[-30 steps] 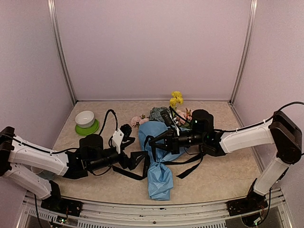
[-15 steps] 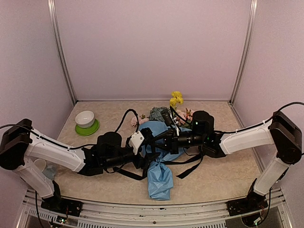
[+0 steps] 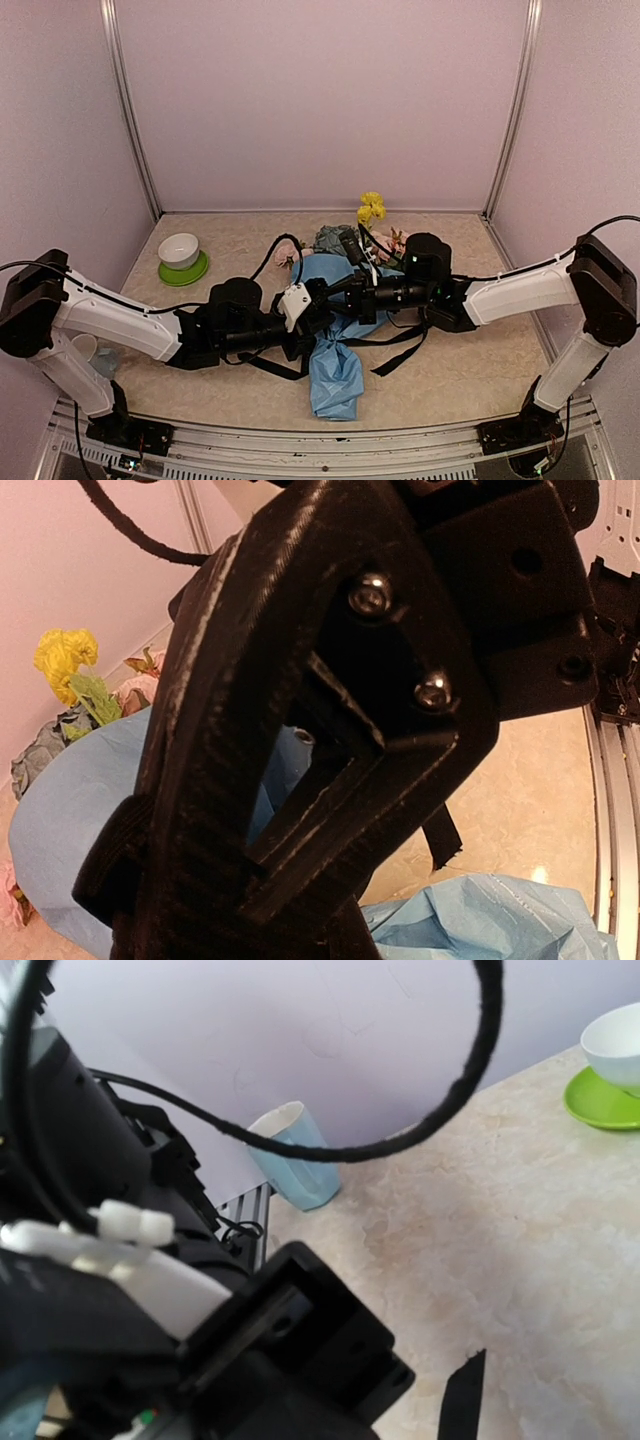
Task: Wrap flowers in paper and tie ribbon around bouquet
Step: Pass from the right arm to the left, then pick up the right side of the half-tied ribbon from the center of the board.
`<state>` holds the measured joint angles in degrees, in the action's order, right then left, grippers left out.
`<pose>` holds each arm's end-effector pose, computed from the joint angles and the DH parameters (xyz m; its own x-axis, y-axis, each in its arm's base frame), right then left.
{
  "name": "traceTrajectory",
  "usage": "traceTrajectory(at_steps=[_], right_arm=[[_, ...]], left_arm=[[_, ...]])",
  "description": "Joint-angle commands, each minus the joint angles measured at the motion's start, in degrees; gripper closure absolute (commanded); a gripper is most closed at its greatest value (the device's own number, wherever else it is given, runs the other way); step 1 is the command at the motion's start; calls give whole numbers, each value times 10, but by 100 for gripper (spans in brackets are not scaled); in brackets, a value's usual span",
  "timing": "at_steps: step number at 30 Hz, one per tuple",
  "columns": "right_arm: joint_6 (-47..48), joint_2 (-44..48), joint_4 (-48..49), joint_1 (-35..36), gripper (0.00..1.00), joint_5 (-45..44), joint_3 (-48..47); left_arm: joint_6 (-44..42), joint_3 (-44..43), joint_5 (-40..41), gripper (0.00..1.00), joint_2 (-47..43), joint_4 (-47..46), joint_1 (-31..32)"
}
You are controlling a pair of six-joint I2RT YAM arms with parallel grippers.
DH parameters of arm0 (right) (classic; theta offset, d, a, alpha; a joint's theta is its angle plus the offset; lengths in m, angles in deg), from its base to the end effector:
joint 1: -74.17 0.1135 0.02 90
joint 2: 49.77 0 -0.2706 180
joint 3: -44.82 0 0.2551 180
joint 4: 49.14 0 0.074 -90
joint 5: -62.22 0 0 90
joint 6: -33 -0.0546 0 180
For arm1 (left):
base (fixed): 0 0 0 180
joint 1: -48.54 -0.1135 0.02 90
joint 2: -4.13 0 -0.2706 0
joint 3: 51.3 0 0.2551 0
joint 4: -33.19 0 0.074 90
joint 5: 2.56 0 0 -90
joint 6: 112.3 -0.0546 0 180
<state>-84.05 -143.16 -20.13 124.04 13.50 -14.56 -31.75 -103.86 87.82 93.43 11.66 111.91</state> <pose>0.2058 0.3000 0.2309 -0.5040 -0.0676 -0.8611 -0.8634 0.0141 0.5042 0.1551 -0.3084 0.1977 0.0303 0.3059 -0.9516 0.8982 0.4093 0.1602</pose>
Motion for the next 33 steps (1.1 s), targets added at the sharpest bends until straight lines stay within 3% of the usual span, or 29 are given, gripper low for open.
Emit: traceTrajectory(at_steps=[1,4,7,10,14,18,29,31,33], right_arm=[[22,28,-25,5,99,-22,-8],[46,55,-111,5,62,-69,-15],[63,112,-257,2,50,-172,-26],[22,178,-429,-13,44,-352,-26],[-99,270,-623,-63,40,-502,3],[-158,300,-708,-106,41,-546,56],[-129,101,-629,-117,34,-436,43],[-126,68,-629,-118,38,-435,37],[-125,47,-636,-118,49,-436,34]], left_arm=[[-5,-6,-22,100,-3,5,2],[-3,-7,-18,100,0,5,2],[-2,-8,-14,100,3,6,2],[-3,-7,-17,100,11,4,1],[-8,-13,-24,100,19,13,1],[-13,-18,-30,100,24,20,2],[-19,-20,-32,100,25,25,4],[-19,-19,-33,100,25,24,6],[-21,-18,-34,100,24,24,7]])
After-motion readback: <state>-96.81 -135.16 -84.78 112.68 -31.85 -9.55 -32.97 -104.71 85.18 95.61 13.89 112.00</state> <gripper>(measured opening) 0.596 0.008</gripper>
